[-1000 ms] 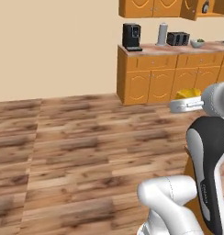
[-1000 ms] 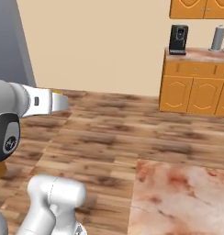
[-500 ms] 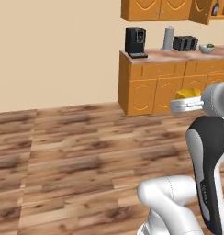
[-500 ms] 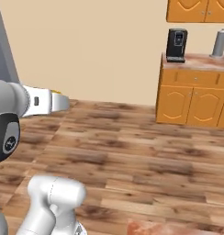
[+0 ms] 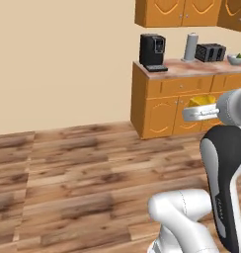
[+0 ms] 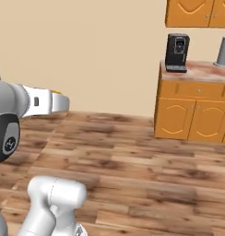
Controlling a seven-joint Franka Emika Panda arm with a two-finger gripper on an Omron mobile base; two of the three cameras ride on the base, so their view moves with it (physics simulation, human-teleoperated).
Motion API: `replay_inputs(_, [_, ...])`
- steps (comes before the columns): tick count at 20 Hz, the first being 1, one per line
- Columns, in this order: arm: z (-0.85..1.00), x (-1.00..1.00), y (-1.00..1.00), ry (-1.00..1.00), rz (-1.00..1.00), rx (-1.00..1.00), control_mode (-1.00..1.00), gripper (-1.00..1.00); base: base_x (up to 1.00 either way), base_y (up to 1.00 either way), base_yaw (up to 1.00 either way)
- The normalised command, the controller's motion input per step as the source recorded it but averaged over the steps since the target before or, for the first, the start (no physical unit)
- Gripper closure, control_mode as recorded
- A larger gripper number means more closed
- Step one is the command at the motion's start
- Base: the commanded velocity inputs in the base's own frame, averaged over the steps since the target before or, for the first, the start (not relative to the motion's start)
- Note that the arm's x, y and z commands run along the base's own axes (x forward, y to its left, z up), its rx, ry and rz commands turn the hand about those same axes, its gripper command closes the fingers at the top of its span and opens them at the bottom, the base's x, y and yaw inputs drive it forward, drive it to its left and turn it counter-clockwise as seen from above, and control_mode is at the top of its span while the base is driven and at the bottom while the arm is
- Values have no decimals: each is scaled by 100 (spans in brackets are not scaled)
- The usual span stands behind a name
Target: Pick the cheese from the fridge and the cheese grater from the cabinet and place them next to the salad bowl.
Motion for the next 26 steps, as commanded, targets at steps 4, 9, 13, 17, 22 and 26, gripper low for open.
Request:
replay_inputs(4, [0, 0, 0, 0, 0, 0, 100, 100, 100, -59, -17])
replay_inputs(9, [0, 0, 0, 0, 0, 0, 100, 100, 96, -75, -43])
replay_inputs(13, [0, 0, 0, 0, 0, 0, 100, 100, 63, -100, -36])
replay_inputs(17, [0, 0, 0, 0, 0, 0, 100, 100, 79, -100, -23])
replay_inputs(22, [0, 0, 0, 0, 0, 0, 100, 100, 58, -100, -9])
replay_inputs(26, [0, 0, 0, 0, 0, 0, 100, 100, 39, -100, 0])
